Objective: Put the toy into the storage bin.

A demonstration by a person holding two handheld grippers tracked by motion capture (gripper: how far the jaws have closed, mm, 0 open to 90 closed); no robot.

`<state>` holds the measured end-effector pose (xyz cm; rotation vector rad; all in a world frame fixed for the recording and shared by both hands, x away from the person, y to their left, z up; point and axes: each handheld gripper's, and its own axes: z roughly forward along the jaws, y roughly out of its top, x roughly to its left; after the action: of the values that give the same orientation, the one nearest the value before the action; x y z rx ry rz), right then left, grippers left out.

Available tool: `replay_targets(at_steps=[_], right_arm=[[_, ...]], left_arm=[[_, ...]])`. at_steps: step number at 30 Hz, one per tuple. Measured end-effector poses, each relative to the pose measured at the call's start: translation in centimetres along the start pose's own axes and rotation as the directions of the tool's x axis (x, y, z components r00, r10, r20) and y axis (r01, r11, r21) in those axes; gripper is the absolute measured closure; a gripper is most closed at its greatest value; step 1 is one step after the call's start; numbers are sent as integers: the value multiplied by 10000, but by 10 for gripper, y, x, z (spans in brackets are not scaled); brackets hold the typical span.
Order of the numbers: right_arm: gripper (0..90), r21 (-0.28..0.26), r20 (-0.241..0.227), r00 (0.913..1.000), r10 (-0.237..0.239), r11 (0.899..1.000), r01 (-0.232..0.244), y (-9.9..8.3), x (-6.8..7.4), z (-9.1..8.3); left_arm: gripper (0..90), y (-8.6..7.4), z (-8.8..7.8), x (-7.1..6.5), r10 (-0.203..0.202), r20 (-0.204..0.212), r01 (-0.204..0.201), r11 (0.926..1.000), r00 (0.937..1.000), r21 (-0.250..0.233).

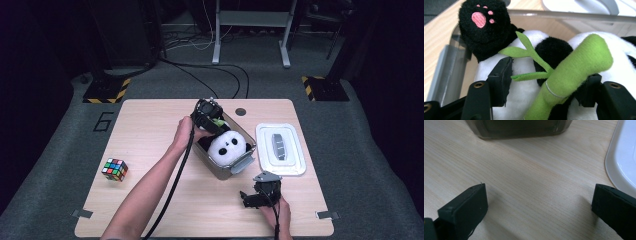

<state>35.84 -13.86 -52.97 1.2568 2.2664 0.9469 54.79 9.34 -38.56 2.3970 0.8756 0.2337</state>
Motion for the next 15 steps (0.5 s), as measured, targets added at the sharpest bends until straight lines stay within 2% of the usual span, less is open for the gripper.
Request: replay_targets(at_steps=[3,5,8,10,11,12,15], right_arm=[[0,-7,1,10000,-19,10000,19,0,0,0],[0,-14,27,10000,-12,10000,12,0,0,0],[0,0,0,10000,-10,10000,10,0,0,0],[0,-6,-2,10000,-20,10000,20,0,0,0],[0,-2,1,10000,-10,10000,10,0,0,0],[0,-2,1,10000,-10,10000,10,0,0,0],[0,-10,4,10000,-15,10000,15,0,0,0]], left_arm=[[403,-1,10,1,-140,-27,141,9990,9999,426],[404,-2,14,1,-241,-28,242,9985,9997,494],[397,0,11,-1,-106,-150,113,9987,9998,492],[371,-1,7,0,-229,-54,230,9994,9997,256],[353,-3,-1,1,-362,328,365,9993,9988,-69],[319,-3,-1,1,-362,328,365,9993,9988,-69],[273,-5,-14,-4,-443,868,501,9966,9952,-659]])
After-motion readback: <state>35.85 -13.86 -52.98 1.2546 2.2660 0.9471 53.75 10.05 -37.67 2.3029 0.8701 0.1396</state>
